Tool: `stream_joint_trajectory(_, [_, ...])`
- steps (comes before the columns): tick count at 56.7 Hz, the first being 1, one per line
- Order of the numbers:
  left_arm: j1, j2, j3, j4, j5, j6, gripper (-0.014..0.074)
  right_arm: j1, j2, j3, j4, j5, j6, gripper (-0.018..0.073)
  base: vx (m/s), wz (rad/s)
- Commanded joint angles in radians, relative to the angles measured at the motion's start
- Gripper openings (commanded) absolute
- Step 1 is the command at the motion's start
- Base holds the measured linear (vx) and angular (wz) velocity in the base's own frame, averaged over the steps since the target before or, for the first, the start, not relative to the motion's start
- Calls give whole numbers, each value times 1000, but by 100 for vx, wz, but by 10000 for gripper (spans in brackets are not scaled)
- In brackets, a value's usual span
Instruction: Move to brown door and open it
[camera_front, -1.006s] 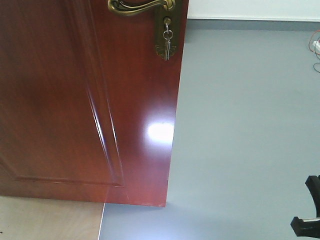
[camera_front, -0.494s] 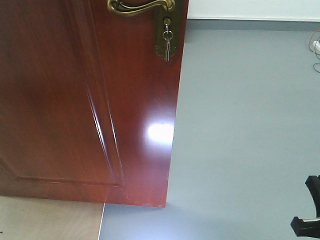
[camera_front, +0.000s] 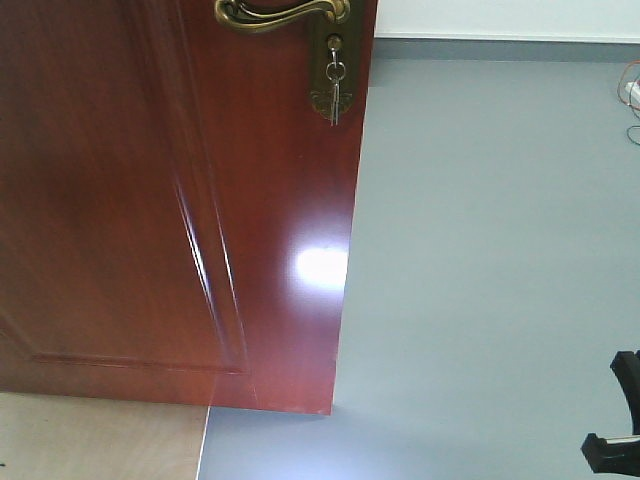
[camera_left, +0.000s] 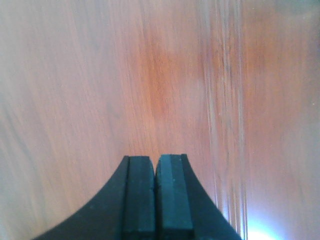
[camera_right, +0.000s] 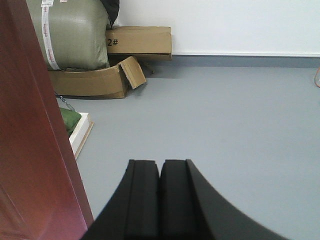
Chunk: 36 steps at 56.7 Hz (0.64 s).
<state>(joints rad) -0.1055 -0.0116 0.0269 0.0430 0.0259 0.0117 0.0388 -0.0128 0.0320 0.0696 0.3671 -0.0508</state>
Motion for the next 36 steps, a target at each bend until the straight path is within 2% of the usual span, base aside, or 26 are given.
stream_joint_trajectory(1, [2,-13,-20,-10,-77,-2,36,0,-6,4,-3,-77,-6,0,0,0])
stream_joint_trajectory(36, [2,-13,-20,-10,-77,-1,36,0,-6,4,-3,-77,-6,0,0,0])
